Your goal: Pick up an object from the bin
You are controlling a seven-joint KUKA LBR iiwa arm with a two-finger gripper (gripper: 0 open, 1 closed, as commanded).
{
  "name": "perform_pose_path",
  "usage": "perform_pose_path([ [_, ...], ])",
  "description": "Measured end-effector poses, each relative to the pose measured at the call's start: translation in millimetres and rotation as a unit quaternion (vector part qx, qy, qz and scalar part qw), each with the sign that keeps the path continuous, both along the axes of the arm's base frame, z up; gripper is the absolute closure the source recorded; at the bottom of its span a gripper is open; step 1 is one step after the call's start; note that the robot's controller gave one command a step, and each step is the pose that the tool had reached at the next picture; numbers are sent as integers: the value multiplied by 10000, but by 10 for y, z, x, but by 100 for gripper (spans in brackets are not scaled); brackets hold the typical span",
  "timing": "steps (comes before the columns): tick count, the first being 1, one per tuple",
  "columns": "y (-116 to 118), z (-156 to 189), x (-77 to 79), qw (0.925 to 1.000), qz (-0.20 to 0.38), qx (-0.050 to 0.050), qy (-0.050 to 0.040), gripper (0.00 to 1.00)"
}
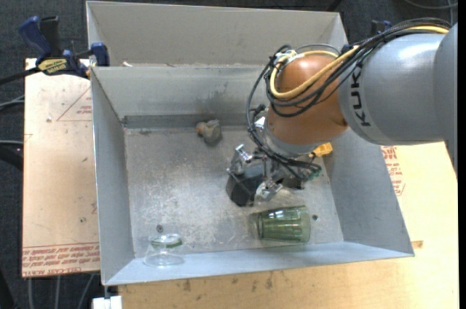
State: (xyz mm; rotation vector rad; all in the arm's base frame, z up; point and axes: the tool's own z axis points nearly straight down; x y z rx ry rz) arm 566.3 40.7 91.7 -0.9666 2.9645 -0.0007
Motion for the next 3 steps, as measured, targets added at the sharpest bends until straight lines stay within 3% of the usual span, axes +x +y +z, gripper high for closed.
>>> perform_pose_path([
  [1, -19, 302, -97, 9999, -13, -24, 137, 100],
  [2, -71, 977, 6, 9998, -117, -24, 143, 100],
  [3, -90, 1337, 45, 9996, 263, -29, 117, 100],
])
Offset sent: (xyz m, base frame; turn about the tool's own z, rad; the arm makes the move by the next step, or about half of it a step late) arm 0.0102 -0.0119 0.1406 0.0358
